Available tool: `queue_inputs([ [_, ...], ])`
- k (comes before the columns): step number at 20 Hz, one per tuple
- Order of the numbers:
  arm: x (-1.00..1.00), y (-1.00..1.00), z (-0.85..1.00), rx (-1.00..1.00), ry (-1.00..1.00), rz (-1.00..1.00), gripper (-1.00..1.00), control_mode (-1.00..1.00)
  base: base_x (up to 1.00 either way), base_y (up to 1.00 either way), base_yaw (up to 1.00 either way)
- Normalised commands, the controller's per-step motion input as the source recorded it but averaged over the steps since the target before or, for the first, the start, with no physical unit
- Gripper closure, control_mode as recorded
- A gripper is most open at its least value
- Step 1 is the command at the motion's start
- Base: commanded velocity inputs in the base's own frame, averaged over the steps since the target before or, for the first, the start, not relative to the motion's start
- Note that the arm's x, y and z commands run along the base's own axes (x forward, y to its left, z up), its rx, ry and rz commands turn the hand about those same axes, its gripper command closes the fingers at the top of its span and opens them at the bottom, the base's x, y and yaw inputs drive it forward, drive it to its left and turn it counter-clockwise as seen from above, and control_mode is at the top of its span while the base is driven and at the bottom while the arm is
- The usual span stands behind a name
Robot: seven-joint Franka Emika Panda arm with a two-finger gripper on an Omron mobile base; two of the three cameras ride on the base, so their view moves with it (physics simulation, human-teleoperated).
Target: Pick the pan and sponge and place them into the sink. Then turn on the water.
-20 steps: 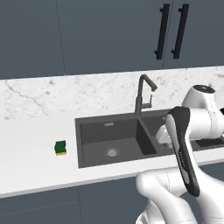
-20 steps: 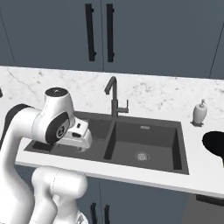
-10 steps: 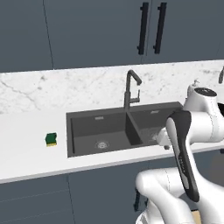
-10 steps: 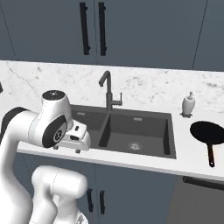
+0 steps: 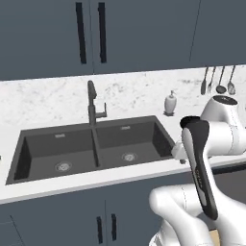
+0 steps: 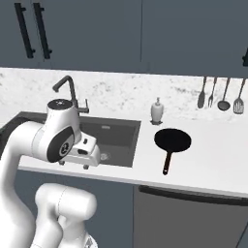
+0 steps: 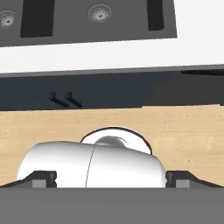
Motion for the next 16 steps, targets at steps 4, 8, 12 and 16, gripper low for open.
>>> queue_inputs([
  [4, 0.00, 0.00, 0.00, 0.00, 0.00, 0.00, -1.00, 1.00, 0.00, -0.59, -0.03],
  [8, 0.00, 0.00, 0.00, 0.00, 0.00, 0.00, -1.00, 1.00, 0.30, -0.03, 0.00],
  [12, 0.00, 0.00, 0.00, 0.00, 0.00, 0.00, -1.00, 1.00, 0.68, 0.00, 0.00],
  [16, 0.00, 0.00, 0.00, 0.00, 0.00, 0.00, -1.00, 1.00, 0.52, -0.08, 0.00],
])
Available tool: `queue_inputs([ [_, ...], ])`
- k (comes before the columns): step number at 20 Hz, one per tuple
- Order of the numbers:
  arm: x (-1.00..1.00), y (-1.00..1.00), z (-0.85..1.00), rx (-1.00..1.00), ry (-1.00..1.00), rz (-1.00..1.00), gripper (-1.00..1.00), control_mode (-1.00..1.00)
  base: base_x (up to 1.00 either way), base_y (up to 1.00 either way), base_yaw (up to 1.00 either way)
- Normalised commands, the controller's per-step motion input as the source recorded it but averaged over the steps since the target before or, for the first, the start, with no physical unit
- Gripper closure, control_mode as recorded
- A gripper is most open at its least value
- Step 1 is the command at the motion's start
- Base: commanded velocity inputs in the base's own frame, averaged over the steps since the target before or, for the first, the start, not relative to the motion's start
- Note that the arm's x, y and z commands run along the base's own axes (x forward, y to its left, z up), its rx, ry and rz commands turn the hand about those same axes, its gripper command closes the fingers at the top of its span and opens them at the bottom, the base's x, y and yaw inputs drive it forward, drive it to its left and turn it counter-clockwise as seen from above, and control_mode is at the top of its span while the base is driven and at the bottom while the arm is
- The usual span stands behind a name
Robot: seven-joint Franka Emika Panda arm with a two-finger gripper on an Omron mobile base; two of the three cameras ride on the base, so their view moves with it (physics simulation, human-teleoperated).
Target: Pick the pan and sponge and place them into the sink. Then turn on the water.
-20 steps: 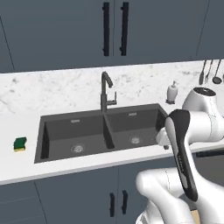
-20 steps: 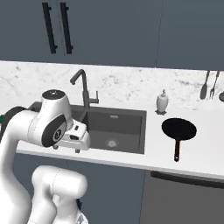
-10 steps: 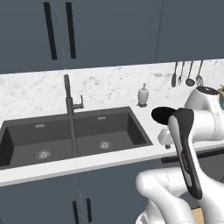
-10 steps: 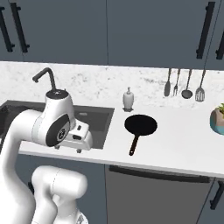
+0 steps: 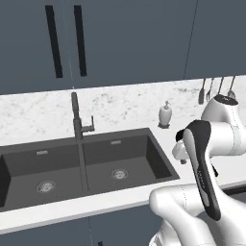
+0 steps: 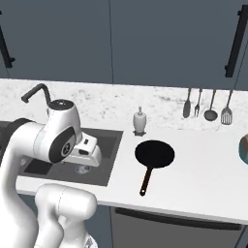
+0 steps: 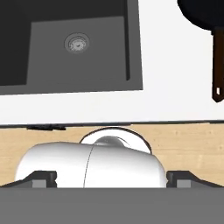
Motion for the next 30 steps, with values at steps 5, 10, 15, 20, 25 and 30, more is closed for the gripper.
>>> queue_inputs([
  [5, 0.00, 0.00, 0.00, 0.00, 0.00, 0.00, -1.00, 1.00, 0.12, -0.30, 0.00],
  [10, 0.02, 0.00, 0.00, 0.00, 0.00, 0.00, -1.00, -1.00, 0.10, -0.09, 0.00],
  [15, 0.01, 0.00, 0.00, 0.00, 0.00, 0.00, -1.00, -1.00, 0.00, 0.00, 0.00],
  [20, 0.00, -0.07, -0.02, 0.00, 0.00, 0.00, -1.00, -1.00, 0.00, 0.00, 0.00],
  [25, 0.01, -0.60, -0.28, 0.00, 0.00, -0.03, -1.00, -1.00, 0.00, 0.00, 0.00],
  [30, 0.16, -0.70, -0.27, 0.00, 0.00, -0.03, -1.00, -1.00, 0.00, 0.00, 0.00],
])
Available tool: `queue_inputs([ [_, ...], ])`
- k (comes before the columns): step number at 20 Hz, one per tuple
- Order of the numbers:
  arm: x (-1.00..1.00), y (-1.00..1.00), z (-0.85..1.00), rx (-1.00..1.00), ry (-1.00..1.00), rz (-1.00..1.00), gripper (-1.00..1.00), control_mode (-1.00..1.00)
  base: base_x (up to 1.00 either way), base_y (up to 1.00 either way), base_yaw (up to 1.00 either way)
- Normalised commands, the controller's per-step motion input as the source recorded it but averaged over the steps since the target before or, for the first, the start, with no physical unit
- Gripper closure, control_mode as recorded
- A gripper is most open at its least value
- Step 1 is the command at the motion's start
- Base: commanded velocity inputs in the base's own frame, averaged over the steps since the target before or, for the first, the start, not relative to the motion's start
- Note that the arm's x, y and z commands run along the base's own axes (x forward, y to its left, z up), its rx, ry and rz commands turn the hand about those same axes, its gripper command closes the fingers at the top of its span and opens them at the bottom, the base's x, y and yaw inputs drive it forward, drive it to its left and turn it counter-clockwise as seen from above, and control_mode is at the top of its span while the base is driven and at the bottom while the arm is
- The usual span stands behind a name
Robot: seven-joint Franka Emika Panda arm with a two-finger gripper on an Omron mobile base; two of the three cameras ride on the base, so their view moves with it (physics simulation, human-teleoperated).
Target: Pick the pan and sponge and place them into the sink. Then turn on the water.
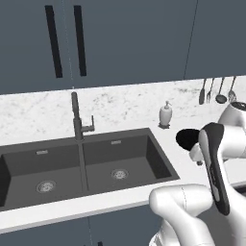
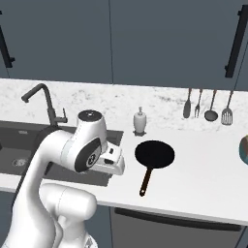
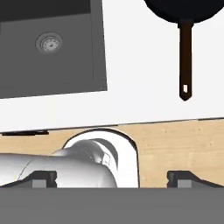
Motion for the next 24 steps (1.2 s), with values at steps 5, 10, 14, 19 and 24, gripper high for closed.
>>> queue_inputs([
  [5, 0.12, -0.63, -0.08, 0.00, 0.01, 0.00, -1.00, -1.00, 0.00, 0.00, 0.00],
  [10, 0.05, -0.68, -0.06, -0.01, 0.01, 0.00, -1.00, -1.00, 0.00, 0.00, 0.00],
  [14, 0.07, -0.56, -0.12, 0.00, 0.05, -0.04, -1.00, -1.00, 0.00, 0.00, 0.00],
  [19, 0.58, -0.39, -0.29, 0.00, 0.10, -0.10, -1.00, -1.00, 0.00, 0.00, 0.00],
  [24, 0.47, -0.07, -0.29, 0.00, 0.02, 0.00, -1.00, -1.00, 0.00, 0.00, 0.00],
])
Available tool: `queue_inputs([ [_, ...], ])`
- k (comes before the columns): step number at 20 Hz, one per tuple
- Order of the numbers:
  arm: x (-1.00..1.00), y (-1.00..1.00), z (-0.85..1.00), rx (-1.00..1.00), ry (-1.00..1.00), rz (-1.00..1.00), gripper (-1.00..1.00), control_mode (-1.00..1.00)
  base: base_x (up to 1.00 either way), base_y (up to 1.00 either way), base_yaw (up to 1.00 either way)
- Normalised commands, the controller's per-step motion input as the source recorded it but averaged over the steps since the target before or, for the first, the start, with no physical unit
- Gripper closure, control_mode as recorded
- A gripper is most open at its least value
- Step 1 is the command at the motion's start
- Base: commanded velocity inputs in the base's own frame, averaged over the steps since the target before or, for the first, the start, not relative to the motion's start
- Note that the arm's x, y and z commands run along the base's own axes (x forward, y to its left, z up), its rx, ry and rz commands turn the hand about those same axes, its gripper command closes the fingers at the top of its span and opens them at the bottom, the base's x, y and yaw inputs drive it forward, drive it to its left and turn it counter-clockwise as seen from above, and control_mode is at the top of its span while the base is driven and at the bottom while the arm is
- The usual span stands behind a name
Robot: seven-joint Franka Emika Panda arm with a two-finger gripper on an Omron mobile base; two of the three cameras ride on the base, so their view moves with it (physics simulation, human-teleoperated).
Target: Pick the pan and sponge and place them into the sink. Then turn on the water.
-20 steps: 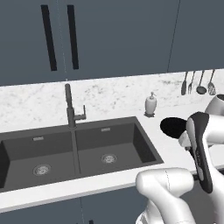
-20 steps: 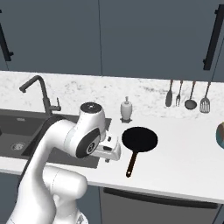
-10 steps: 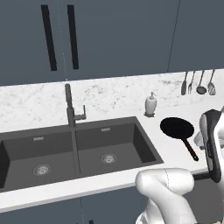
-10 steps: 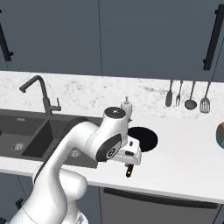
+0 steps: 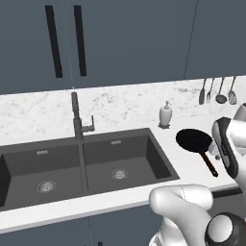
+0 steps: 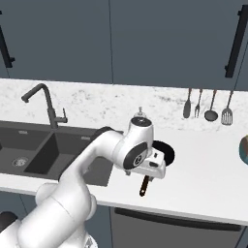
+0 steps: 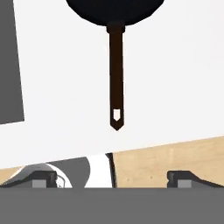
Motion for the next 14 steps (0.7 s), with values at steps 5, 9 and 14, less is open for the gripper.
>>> queue_inputs([
  [5, 0.23, -0.02, -0.44, 0.00, -0.02, 0.02, -1.00, -1.00, 0.00, 0.00, 0.00],
  [9, 0.35, 0.00, -0.38, 0.00, 0.00, 0.08, -1.00, -1.00, 0.00, 0.00, 0.00],
  [14, 0.48, -0.05, -0.24, 0.00, 0.00, 0.11, -1.00, -1.00, 0.00, 0.00, 0.00],
])
